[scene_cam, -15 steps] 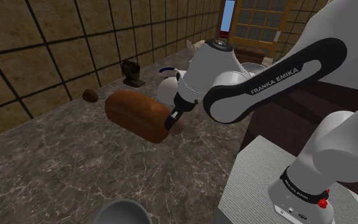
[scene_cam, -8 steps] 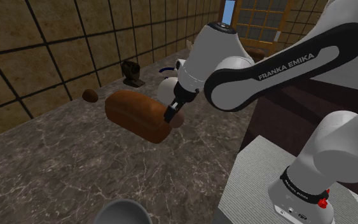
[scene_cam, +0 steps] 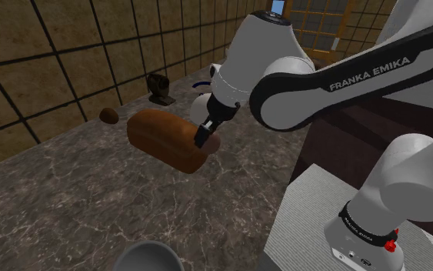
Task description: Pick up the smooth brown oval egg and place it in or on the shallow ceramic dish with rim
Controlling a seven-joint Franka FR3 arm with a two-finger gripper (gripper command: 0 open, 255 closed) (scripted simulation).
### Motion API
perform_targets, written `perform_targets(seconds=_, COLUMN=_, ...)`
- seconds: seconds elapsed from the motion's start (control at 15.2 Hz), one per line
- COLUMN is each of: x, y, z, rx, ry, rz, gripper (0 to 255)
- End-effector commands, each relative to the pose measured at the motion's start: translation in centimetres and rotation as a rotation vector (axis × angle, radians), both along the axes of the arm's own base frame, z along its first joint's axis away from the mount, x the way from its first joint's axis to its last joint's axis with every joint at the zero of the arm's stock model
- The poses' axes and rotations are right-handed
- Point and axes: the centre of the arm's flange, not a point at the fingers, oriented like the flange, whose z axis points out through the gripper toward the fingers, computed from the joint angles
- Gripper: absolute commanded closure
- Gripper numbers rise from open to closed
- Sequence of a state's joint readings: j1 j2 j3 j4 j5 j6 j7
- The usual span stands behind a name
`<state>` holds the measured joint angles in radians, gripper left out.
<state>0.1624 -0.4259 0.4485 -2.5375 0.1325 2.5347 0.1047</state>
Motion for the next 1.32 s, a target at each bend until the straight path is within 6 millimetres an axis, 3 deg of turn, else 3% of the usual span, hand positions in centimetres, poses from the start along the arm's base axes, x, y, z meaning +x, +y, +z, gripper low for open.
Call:
perform_targets(seconds=0.0, x=-1.0, y=2.1, z=0.0, rx=0.001, ry=0.0, rz=-0.001, gripper=255)
perform_targets(seconds=1.25, x=-14.0, y=23.5, z=0.8, rx=0.001, ry=0.0, rz=-0.001, gripper=255)
